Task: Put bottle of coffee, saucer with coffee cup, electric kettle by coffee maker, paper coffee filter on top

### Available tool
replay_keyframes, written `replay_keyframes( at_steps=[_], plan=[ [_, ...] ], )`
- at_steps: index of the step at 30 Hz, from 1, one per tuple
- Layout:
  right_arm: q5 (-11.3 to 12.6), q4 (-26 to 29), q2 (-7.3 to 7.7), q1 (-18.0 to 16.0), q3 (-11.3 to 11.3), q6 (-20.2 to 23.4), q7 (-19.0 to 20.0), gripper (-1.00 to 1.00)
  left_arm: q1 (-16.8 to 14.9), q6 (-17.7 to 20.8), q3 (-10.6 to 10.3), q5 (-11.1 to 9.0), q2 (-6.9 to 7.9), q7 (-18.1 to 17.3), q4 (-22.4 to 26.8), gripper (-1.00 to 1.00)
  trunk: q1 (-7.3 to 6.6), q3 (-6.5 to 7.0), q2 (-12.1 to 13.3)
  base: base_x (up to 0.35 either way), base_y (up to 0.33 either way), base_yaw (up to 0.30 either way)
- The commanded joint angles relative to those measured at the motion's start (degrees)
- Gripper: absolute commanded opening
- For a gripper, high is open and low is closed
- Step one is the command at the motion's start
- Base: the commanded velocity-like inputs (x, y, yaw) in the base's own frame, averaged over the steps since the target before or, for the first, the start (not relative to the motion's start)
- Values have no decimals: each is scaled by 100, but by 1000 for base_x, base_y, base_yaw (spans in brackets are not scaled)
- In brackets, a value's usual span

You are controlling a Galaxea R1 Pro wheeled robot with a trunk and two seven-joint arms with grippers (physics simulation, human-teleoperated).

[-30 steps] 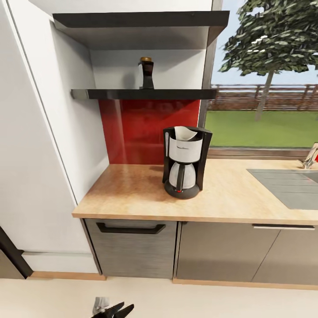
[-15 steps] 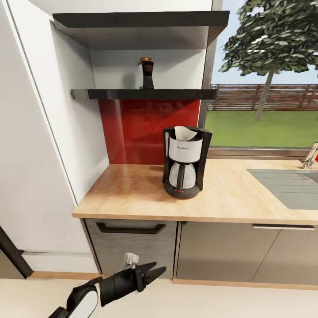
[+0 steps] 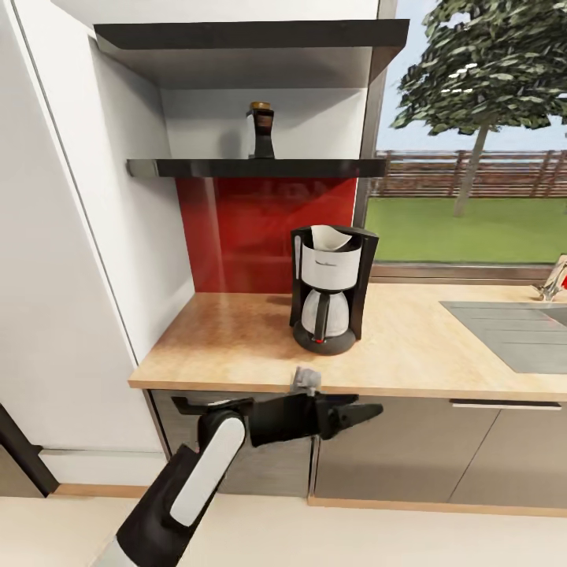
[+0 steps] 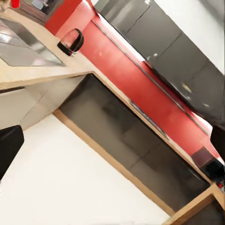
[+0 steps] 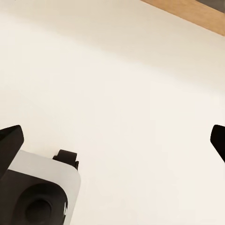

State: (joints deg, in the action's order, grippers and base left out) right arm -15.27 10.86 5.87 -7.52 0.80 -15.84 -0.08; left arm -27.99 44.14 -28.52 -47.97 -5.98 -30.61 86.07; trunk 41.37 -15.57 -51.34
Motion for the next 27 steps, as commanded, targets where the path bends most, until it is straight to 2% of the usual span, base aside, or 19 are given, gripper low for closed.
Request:
replay_keyframes(
  at_steps=[1,3,4,5,6,8,9,11,12,14,15,17,18,19,20,22,23,27],
  plan=[
    [-19,-4,2,-4,7,-16,-1,100,-368,305,6,126,-219,4,7,100,1,-8,-5,0,0,0],
    [-20,-4,2,-4,7,-16,-1,100,-740,530,5,216,-373,12,13,100,1,-8,-5,0,0,0],
    [-20,-5,2,-4,7,-16,-2,100,-1526,788,13,311,-402,25,5,100,1,-8,-5,0,0,0],
    [-20,-5,2,-4,7,-16,-3,100,-1884,856,74,334,-402,29,-2,100,1,-8,-5,0,0,0],
    [-20,-5,2,-4,9,-16,-3,100,-2048,885,149,345,-402,31,-8,100,1,-8,-5,0,0,0],
    [-22,-5,2,-4,12,-16,-2,100,-2380,966,367,359,-402,32,-38,100,1,-8,-5,0,0,0],
    [-24,-5,2,-4,15,-16,-2,100,-2755,1072,605,369,-402,34,-114,100,1,-8,-5,0,0,0],
    [-26,-5,2,-4,19,-16,-1,100,-3161,1144,829,375,-402,32,-267,100,1,-8,-5,0,0,0],
    [-27,-9,2,-4,22,-16,-1,100,-3793,1207,1155,380,-402,30,-615,100,1,-8,-5,0,0,0],
    [-28,-11,2,-4,23,-16,-1,100,-4245,1230,1346,382,-402,30,-908,100,1,-8,-5,0,0,0],
    [-29,-12,2,-4,24,-16,-2,100,-5236,1253,1569,382,-402,29,-1647,100,1,-8,-5,0,0,0],
    [-29,-13,2,-4,27,-16,-3,100,-6128,1253,1662,386,-402,36,-2369,100,1,-8,-5,0,0,0],
    [-29,-13,2,-4,29,-16,-2,100,-6474,1245,1685,390,-402,89,-2635,100,1,-8,-5,0,0,0],
    [-31,-13,2,-4,30,-16,-2,100,-6634,1241,1693,395,-402,191,-2741,100,1,-8,-5,0,0,0],
    [-32,-13,2,-4,32,-16,-2,100,-6908,1237,1705,424,-402,528,-2898,100,1,-8,-5,0,0,0],
    [-32,-13,2,-4,32,-16,-1,100,-7119,1234,1716,460,-402,1011,-2996,100,1,-8,-5,0,0,0],
    [-34,-13,2,-4,33,-16,-1,100,-7262,1232,1723,484,-402,1513,-3051,100,1,-8,-5,0,0,0],
    [-35,-14,2,-4,34,-16,-1,100,-7448,1230,1726,530,-402,2174,-3102,100,1,-8,-5,0,0,0]
  ],
)
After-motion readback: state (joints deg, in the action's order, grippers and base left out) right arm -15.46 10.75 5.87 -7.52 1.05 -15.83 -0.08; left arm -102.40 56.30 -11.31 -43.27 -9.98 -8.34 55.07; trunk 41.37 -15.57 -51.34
